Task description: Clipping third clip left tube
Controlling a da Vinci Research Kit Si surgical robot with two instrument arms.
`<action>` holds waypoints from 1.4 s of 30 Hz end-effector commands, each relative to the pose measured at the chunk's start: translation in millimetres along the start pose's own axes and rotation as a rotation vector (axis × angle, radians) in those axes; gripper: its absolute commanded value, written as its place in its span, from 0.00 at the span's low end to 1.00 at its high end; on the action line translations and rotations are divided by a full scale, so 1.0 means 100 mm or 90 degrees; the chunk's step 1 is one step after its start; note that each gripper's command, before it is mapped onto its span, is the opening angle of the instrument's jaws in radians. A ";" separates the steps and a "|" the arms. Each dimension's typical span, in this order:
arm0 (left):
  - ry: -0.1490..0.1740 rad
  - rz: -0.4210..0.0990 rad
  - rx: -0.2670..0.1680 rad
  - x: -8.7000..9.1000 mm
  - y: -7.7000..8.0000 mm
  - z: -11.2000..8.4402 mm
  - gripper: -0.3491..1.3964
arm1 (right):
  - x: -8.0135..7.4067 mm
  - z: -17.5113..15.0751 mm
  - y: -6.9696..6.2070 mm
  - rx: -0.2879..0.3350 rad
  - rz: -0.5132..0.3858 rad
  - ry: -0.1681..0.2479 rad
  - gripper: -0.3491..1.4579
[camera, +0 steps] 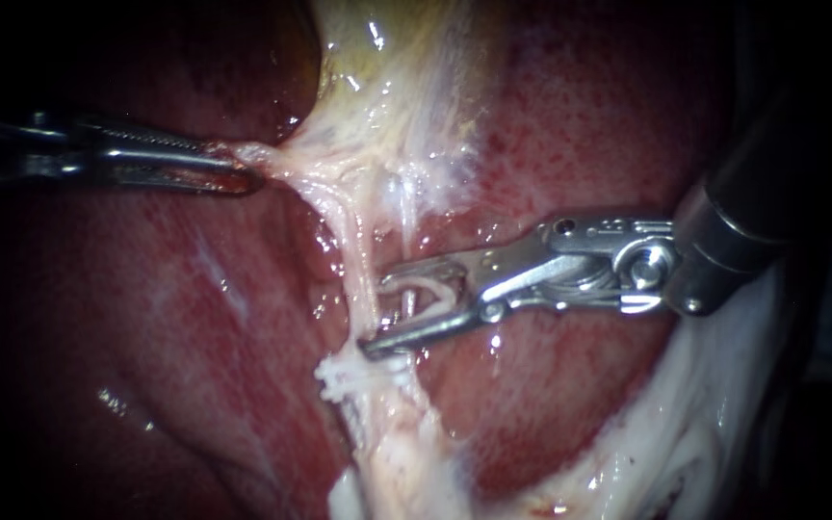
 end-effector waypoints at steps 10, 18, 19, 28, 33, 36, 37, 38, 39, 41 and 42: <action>0.000 0.000 0.000 0.000 0.000 0.000 0.00 | 0.012 0.019 0.004 0.014 0.018 0.033 0.42; 0.000 0.000 0.000 0.000 0.000 0.001 0.00 | 0.027 0.029 0.006 0.019 0.019 0.061 0.42; 0.000 0.000 0.000 0.000 0.000 0.001 0.00 | 0.029 0.029 0.005 0.017 0.020 0.067 0.42; 0.000 0.000 0.000 0.000 -0.001 0.001 0.00 | 0.052 0.027 -0.002 0.023 0.026 0.106 0.43; 0.000 0.000 0.000 0.000 -0.001 0.001 0.00 | 0.058 0.027 -0.010 0.025 0.027 0.106 0.43; 0.000 0.000 0.000 0.000 -0.001 0.001 0.00 | 0.068 0.024 -0.019 0.028 0.031 0.108 0.42; 0.000 0.000 0.000 0.000 -0.001 0.001 0.00 | 0.071 0.023 -0.022 0.028 0.032 0.108 0.42; 0.000 0.000 0.000 0.000 -0.001 0.001 0.00 | 0.075 0.022 -0.025 0.029 0.033 0.109 0.41; 0.000 0.000 0.000 0.000 -0.001 0.001 0.00 | 0.079 0.020 -0.029 0.030 0.034 0.110 0.40; 0.000 0.000 0.000 0.000 -0.002 0.001 0.00 | 0.084 0.019 -0.033 0.032 0.036 0.110 0.39; 0.000 0.000 0.000 0.000 -0.002 0.001 0.00 | 0.086 0.018 -0.035 0.032 0.037 0.111 0.39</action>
